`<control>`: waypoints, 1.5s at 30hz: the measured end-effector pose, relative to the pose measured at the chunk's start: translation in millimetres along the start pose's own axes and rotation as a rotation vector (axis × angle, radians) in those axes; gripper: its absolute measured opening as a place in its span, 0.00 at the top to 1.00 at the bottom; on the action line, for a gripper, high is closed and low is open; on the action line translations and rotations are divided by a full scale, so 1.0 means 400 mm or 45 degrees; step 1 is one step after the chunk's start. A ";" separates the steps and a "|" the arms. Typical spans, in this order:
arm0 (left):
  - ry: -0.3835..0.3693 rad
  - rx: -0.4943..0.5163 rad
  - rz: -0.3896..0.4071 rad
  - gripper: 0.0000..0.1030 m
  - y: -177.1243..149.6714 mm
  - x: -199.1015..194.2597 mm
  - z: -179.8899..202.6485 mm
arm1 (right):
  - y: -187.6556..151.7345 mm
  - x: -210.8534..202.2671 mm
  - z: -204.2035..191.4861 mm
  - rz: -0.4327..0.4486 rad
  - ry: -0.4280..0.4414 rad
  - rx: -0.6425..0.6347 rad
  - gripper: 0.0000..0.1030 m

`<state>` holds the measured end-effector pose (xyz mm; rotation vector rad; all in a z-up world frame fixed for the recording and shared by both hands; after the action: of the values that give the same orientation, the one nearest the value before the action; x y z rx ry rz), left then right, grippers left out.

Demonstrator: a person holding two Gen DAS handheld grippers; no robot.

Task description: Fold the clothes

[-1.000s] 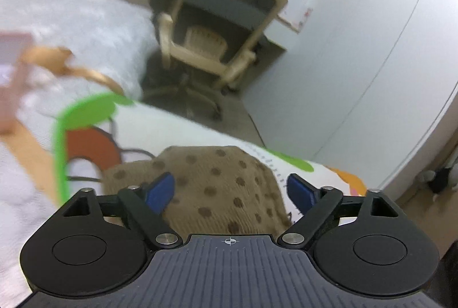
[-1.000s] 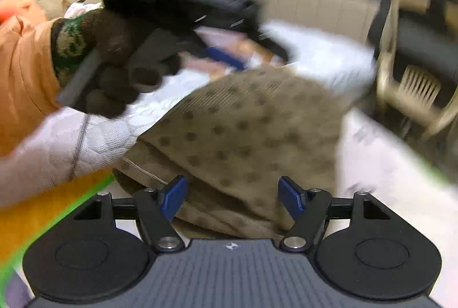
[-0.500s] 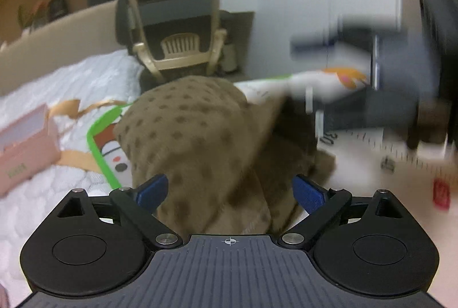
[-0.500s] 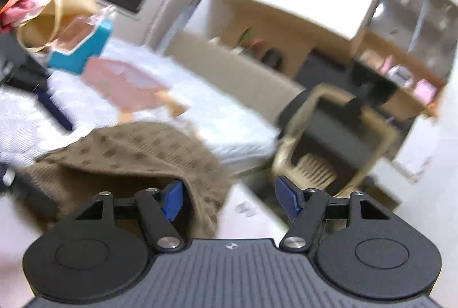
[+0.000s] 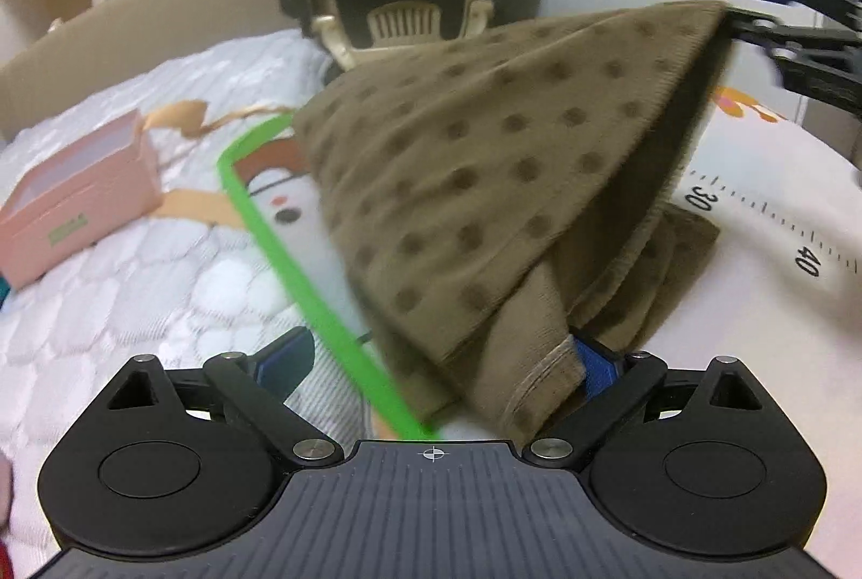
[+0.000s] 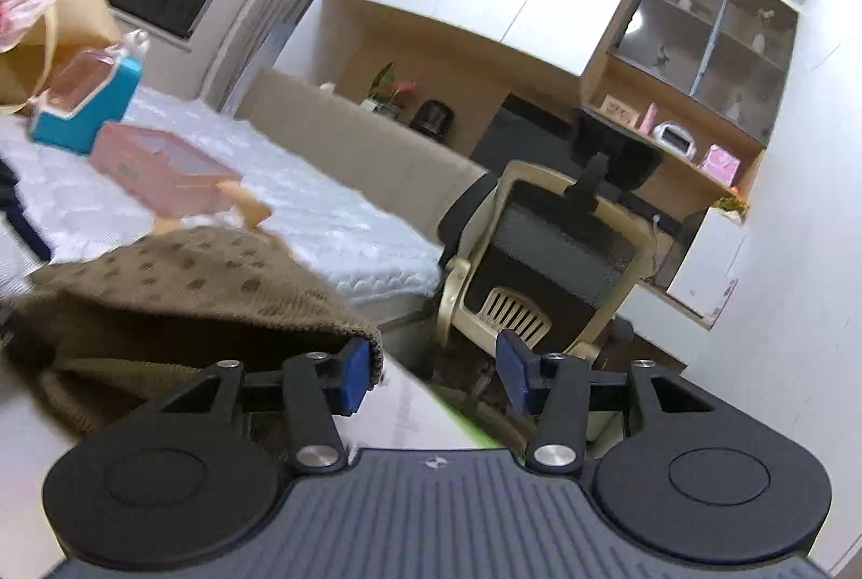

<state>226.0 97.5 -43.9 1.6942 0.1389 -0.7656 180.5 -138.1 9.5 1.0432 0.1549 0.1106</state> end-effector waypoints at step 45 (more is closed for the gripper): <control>-0.040 -0.361 0.043 0.01 0.034 0.091 -0.098 | 0.011 0.587 -0.098 -0.491 0.404 0.401 0.06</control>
<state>276.9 118.1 -49.9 1.4118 0.1874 -0.7117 404.3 -64.1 -23.6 1.2858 0.6743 -0.1033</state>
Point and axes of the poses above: each gripper's, at about its wrist camera, not at the fingertips, and x roughly the way its jaws point, z to its right, y to its top, the point moved 2 cm from there along x, roughly the way its jaws point, and after that the axes turned 7 degrees about z, right-handed, at the moved point
